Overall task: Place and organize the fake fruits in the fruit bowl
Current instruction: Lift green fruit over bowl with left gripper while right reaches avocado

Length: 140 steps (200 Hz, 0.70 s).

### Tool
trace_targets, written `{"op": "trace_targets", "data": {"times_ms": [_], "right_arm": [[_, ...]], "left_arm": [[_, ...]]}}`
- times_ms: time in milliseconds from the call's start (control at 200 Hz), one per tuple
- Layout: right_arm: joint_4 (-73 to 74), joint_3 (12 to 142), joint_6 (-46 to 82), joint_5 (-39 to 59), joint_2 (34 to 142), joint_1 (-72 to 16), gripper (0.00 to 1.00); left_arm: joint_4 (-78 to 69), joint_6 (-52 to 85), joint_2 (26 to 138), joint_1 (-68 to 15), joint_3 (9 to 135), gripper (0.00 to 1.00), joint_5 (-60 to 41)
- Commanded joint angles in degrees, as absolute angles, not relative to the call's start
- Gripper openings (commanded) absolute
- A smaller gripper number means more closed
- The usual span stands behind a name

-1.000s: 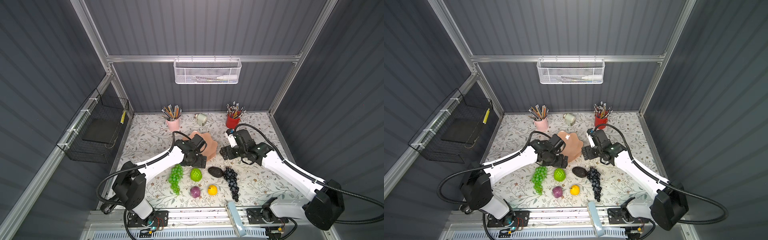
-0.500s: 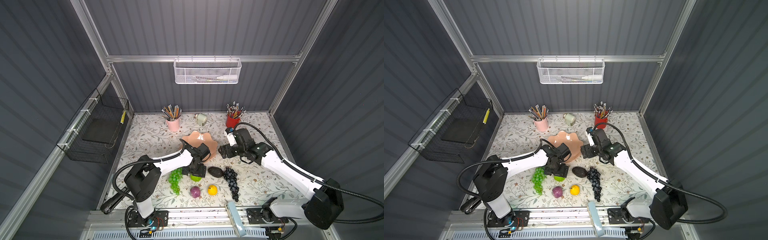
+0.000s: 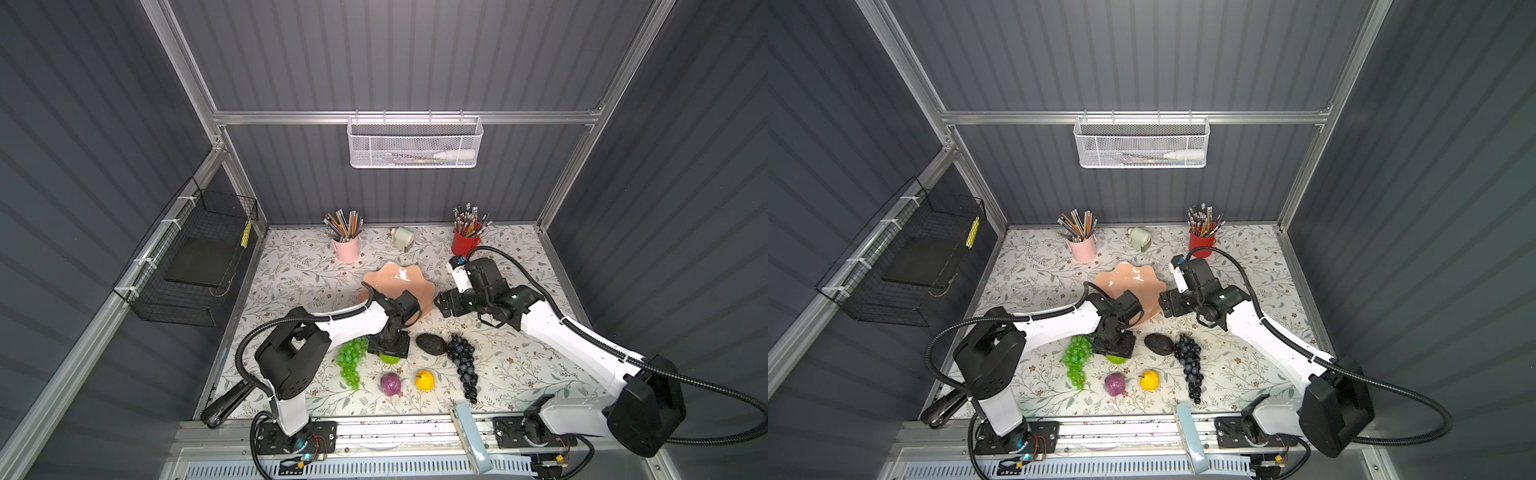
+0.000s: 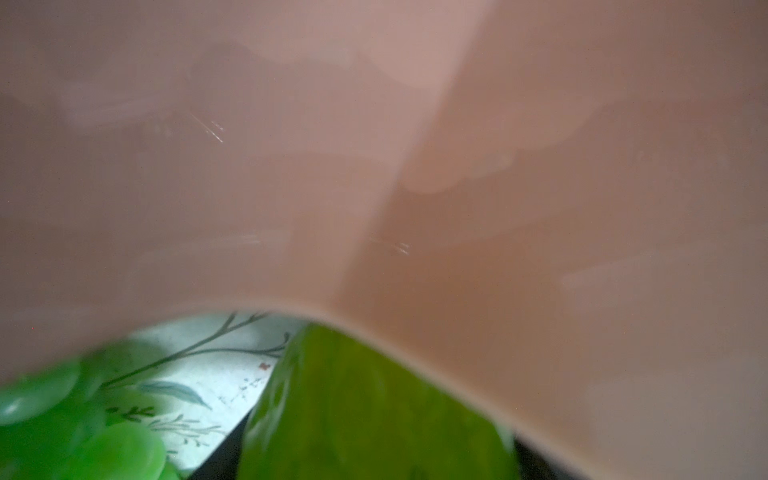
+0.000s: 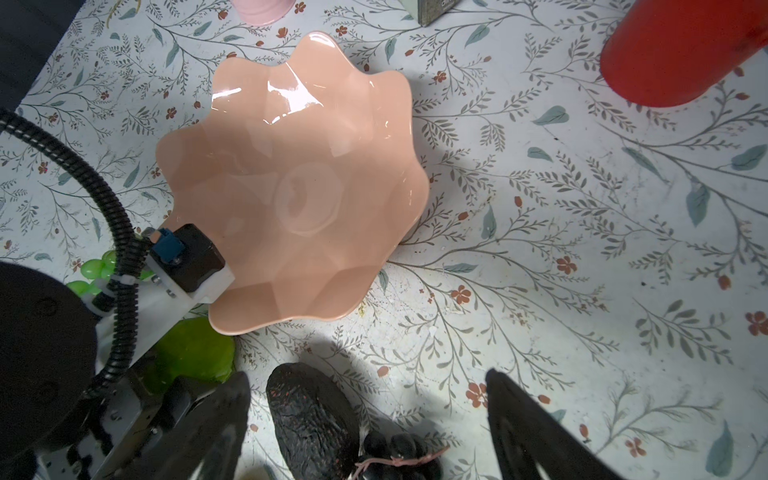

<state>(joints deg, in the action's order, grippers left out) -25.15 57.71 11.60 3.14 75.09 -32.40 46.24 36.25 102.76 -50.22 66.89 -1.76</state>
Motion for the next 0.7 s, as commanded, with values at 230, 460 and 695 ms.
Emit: {"op": "trace_targets", "data": {"times_ms": [230,460,695], "right_arm": [[-26.77,57.87,9.90,3.10,73.92,-32.65,0.88],[-27.53,56.42,7.92,3.45,72.89,-32.61,0.87],[-26.78,55.95,7.77,4.63,73.46,-33.43,0.85]], "left_arm": [[52.86,35.21,96.37,-50.18,70.25,0.54,-4.37],[56.35,38.27,92.20,-49.48,76.40,0.50,-4.74],[58.45,29.30,103.04,-40.30,93.55,0.51,-3.86]]}}
